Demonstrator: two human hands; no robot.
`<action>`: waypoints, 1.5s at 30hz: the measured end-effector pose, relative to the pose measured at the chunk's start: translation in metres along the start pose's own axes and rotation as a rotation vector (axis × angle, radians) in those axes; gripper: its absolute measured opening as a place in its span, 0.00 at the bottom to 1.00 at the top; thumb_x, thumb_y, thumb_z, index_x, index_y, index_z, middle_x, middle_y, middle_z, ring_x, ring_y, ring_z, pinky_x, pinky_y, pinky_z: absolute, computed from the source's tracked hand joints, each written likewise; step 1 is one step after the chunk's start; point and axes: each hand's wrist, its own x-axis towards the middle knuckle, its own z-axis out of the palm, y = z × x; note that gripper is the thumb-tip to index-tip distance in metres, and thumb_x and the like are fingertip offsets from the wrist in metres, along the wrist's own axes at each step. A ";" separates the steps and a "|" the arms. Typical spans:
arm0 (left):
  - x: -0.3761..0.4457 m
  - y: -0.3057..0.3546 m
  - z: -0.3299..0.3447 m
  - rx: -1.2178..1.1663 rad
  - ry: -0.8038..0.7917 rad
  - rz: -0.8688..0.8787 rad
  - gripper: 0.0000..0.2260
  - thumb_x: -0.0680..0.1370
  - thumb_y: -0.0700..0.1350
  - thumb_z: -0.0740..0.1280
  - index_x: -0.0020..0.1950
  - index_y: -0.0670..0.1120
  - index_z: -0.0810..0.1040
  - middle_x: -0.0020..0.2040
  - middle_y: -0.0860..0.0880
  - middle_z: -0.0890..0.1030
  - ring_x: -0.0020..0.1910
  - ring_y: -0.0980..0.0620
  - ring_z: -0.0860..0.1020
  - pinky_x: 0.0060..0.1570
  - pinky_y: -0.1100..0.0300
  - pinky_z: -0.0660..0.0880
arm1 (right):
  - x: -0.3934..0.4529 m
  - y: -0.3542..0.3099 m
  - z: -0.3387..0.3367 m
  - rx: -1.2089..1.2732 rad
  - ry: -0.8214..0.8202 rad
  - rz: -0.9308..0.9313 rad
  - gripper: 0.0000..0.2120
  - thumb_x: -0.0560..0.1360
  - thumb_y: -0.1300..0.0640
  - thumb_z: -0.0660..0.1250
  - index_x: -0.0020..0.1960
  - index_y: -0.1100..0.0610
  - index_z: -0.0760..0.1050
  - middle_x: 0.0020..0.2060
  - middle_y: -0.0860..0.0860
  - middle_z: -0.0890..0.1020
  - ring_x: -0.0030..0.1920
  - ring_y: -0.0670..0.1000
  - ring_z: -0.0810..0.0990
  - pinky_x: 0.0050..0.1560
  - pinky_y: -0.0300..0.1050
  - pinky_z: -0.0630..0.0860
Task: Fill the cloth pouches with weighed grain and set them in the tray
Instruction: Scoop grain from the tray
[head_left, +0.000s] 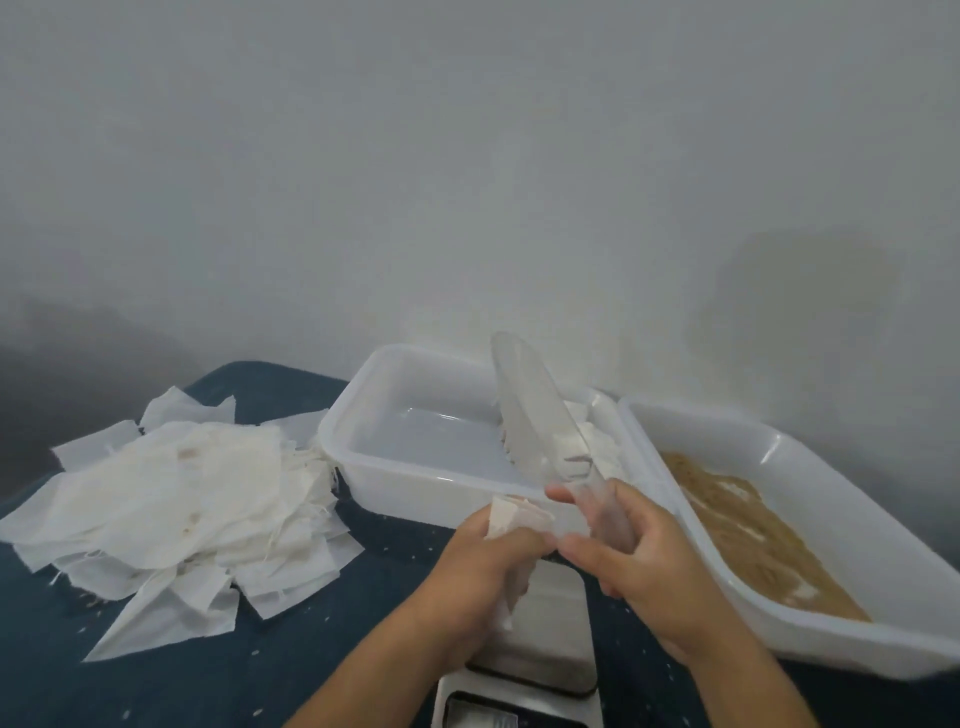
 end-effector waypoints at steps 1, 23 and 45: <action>0.000 0.000 -0.003 -0.040 -0.006 -0.015 0.05 0.67 0.51 0.75 0.42 0.56 0.85 0.36 0.54 0.79 0.35 0.59 0.75 0.38 0.63 0.72 | 0.002 0.003 0.002 0.023 -0.011 -0.028 0.20 0.70 0.53 0.77 0.61 0.55 0.81 0.46 0.40 0.86 0.32 0.39 0.77 0.30 0.35 0.72; 0.005 -0.009 -0.005 0.273 -0.148 0.041 0.19 0.74 0.58 0.75 0.60 0.49 0.81 0.54 0.48 0.84 0.53 0.48 0.81 0.55 0.50 0.79 | -0.007 0.028 0.004 0.199 0.126 -0.227 0.11 0.72 0.58 0.79 0.45 0.56 0.76 0.42 0.51 0.85 0.50 0.48 0.86 0.51 0.53 0.83; 0.009 -0.016 -0.008 0.274 0.143 0.082 0.05 0.82 0.43 0.69 0.53 0.46 0.85 0.53 0.42 0.86 0.56 0.41 0.84 0.58 0.47 0.81 | -0.006 0.036 0.014 0.092 0.322 -0.198 0.13 0.71 0.49 0.78 0.43 0.53 0.75 0.37 0.51 0.81 0.39 0.53 0.81 0.43 0.49 0.79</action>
